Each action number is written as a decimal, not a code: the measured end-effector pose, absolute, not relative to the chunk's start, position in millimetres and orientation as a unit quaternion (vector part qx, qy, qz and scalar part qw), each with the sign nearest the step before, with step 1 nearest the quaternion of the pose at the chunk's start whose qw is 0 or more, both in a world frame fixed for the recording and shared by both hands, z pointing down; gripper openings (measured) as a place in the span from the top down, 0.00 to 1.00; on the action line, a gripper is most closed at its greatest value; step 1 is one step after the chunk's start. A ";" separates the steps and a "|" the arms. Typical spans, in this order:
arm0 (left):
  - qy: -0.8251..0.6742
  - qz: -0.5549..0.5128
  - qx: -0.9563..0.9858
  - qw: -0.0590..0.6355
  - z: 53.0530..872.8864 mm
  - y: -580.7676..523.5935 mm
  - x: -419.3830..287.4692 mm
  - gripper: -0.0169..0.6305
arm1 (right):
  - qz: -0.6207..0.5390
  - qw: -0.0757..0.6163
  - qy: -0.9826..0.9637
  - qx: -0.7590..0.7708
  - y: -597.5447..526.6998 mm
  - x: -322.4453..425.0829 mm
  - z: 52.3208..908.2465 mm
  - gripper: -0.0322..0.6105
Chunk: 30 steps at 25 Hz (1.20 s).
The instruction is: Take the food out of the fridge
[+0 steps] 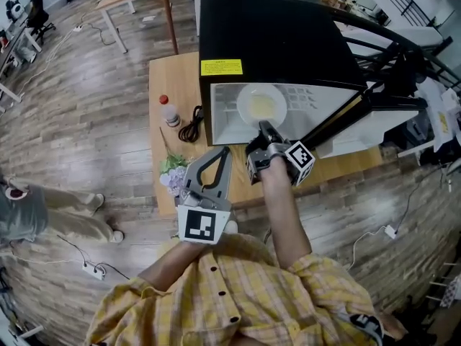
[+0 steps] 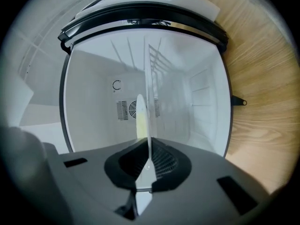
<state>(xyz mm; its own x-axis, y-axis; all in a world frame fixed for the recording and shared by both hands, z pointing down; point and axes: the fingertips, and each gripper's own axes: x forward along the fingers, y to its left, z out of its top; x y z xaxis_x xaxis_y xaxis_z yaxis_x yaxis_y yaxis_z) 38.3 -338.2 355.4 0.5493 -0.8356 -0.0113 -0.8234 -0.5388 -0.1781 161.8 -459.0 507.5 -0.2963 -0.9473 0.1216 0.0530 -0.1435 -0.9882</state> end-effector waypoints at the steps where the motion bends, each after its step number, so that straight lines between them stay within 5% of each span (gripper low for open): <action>1: 0.473 -0.036 -0.876 0.082 354.9 -336.4 39.4 0.96 | -0.620 0.406 0.514 -0.432 -454.3 161.7 504.8 0.92; 30: 0.476 -0.022 -0.877 0.062 353.1 -311.0 52.0 0.96 | -0.614 0.398 0.560 -0.389 -340.7 148.9 439.1 0.92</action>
<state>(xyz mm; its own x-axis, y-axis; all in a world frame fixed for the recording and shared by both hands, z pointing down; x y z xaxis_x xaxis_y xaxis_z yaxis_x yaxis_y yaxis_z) 52.0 -311.0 353.1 0.5459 -0.8376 -0.0207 -0.8323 -0.5392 -0.1288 148.9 -340.7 439.1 -0.3809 -0.9241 0.0317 0.0546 -0.0567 -0.9969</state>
